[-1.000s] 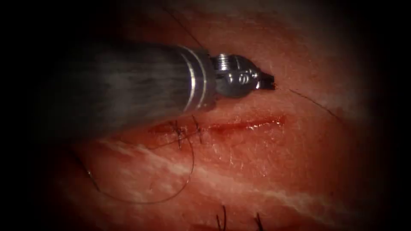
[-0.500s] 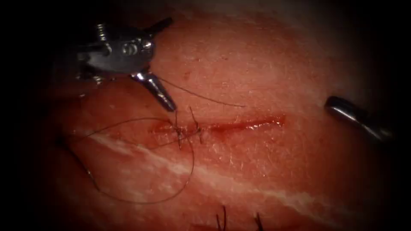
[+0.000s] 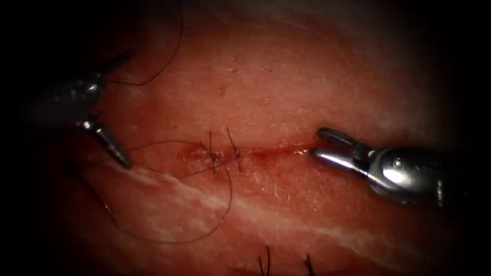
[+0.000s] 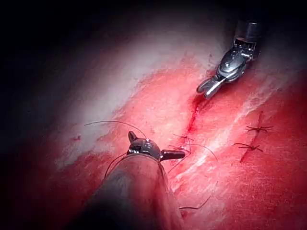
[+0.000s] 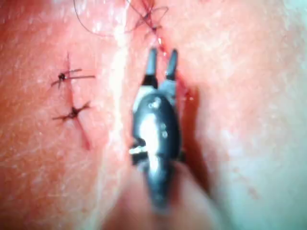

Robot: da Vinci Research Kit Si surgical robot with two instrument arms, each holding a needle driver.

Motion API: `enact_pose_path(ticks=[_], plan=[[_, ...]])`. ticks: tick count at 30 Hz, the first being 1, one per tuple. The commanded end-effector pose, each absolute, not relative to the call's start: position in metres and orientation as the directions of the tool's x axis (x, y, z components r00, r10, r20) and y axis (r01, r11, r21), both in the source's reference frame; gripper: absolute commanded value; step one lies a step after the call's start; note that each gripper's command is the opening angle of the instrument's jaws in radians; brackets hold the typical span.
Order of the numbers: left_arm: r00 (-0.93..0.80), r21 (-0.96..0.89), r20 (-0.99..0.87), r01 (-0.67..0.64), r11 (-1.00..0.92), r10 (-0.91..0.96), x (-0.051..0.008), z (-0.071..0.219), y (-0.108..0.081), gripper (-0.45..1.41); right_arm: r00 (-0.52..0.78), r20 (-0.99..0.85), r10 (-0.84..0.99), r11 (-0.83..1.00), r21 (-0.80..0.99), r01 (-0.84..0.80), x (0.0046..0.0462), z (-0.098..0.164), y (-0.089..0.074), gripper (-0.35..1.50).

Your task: Wound Closure

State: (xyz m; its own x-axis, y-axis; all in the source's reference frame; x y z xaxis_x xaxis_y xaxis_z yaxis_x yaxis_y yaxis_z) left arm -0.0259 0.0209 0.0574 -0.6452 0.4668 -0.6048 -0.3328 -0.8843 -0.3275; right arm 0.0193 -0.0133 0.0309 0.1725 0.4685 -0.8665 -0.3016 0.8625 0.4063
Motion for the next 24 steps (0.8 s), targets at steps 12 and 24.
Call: enact_pose_path(ticks=[12,24], plan=[[-0.658,-0.337,-0.597,-0.313,-0.888,0.459,-0.0302,0.062,0.019,1.19,0.244,-0.923,0.298,0.943,0.246,-0.223,0.0287,0.03,-0.014,0.59],[-0.646,-0.361,-0.584,-0.335,-0.87,0.491,-0.0298,0.062,0.02,1.19,0.419,-0.907,0.035,0.99,-0.027,-0.141,0.0345,0.03,-0.01,0.54]])
